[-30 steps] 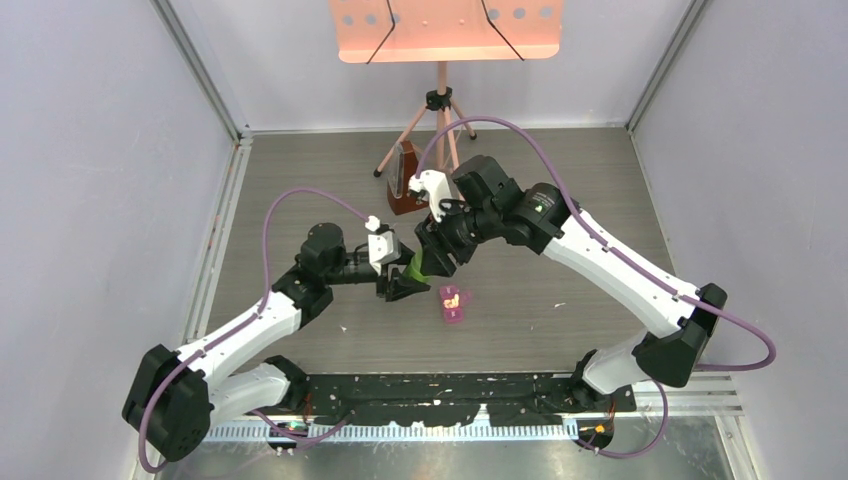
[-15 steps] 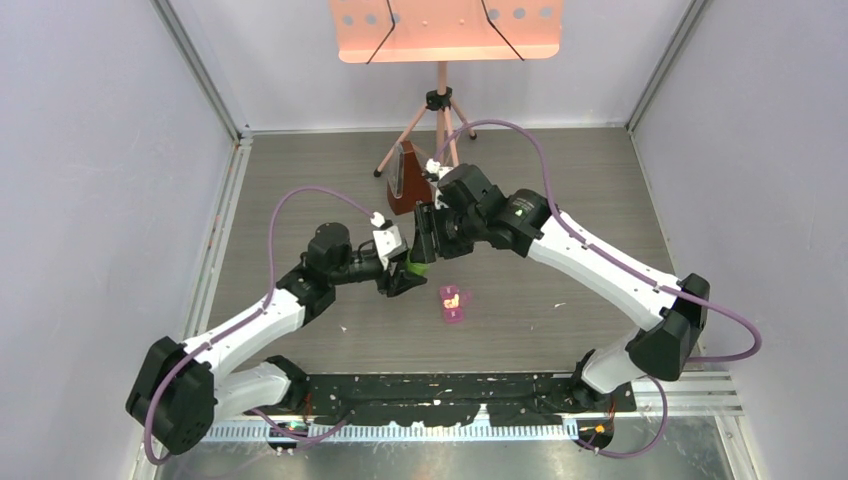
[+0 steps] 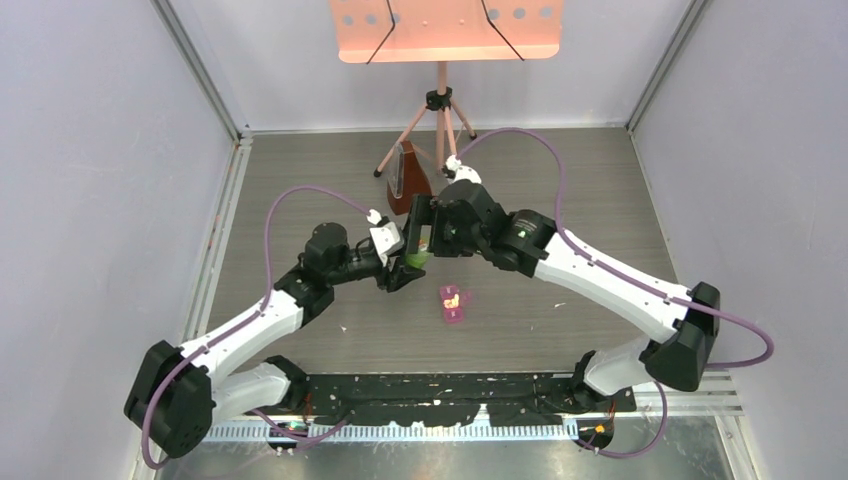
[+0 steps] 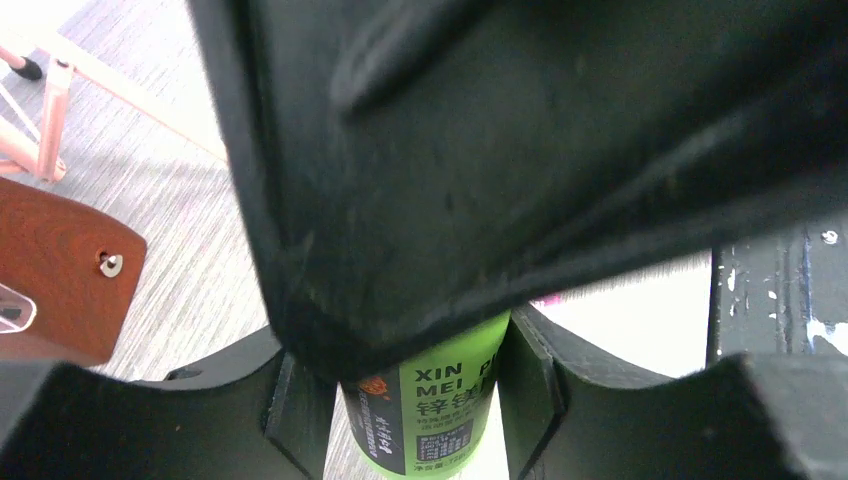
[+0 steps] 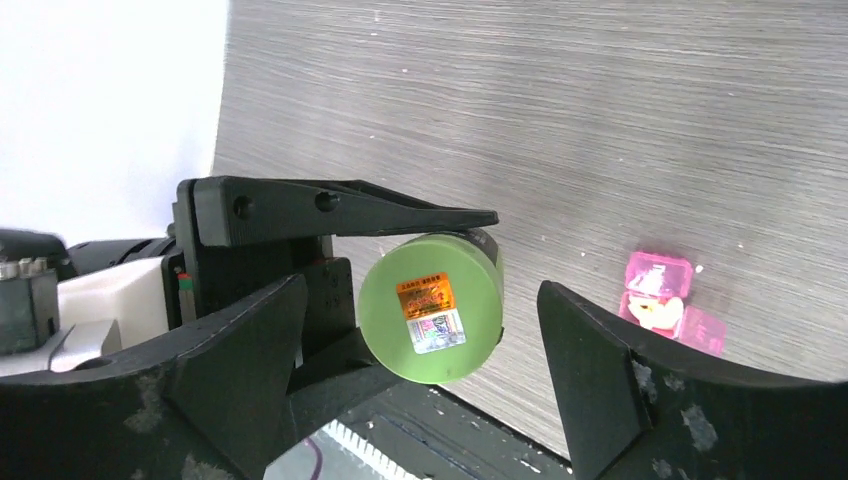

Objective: Sort the pills into containers

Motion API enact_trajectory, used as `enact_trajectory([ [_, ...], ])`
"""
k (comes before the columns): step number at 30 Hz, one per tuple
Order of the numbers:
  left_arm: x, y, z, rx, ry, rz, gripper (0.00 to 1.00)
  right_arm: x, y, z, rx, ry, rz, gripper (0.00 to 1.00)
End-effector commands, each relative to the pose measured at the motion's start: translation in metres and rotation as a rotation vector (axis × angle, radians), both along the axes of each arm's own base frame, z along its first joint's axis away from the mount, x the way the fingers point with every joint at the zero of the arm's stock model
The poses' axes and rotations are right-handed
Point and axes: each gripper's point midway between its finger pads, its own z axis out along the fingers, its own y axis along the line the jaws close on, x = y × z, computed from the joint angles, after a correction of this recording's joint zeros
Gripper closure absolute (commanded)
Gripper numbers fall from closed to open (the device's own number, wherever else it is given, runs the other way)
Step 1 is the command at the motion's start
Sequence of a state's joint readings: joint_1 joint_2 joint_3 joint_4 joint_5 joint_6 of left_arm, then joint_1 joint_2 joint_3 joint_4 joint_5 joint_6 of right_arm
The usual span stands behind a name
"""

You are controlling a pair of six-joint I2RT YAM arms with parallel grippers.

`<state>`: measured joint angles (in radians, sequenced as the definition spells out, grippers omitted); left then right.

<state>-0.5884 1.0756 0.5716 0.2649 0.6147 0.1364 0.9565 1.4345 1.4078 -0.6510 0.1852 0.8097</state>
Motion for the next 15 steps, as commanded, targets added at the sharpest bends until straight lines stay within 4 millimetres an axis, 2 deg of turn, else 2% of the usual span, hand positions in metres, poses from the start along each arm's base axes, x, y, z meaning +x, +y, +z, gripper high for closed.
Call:
enact_trajectory([
  [1,-0.003,-0.004,0.033,-0.063,-0.100,-0.037,1.00,0.005,-0.003,0.048,0.199,-0.121,0.077,0.06],
  [4,-0.007,-0.004,0.031,-0.067,-0.095,-0.041,1.00,-0.003,-0.013,0.062,0.220,-0.179,0.204,0.06],
  [8,-0.010,-0.004,0.032,-0.079,-0.094,-0.055,1.00,-0.008,-0.022,0.075,0.146,-0.276,0.325,0.06],
  [15,-0.017,-0.006,0.044,-0.103,-0.110,-0.089,1.00,-0.015,-0.027,0.065,-0.007,-0.328,0.511,0.06],
])
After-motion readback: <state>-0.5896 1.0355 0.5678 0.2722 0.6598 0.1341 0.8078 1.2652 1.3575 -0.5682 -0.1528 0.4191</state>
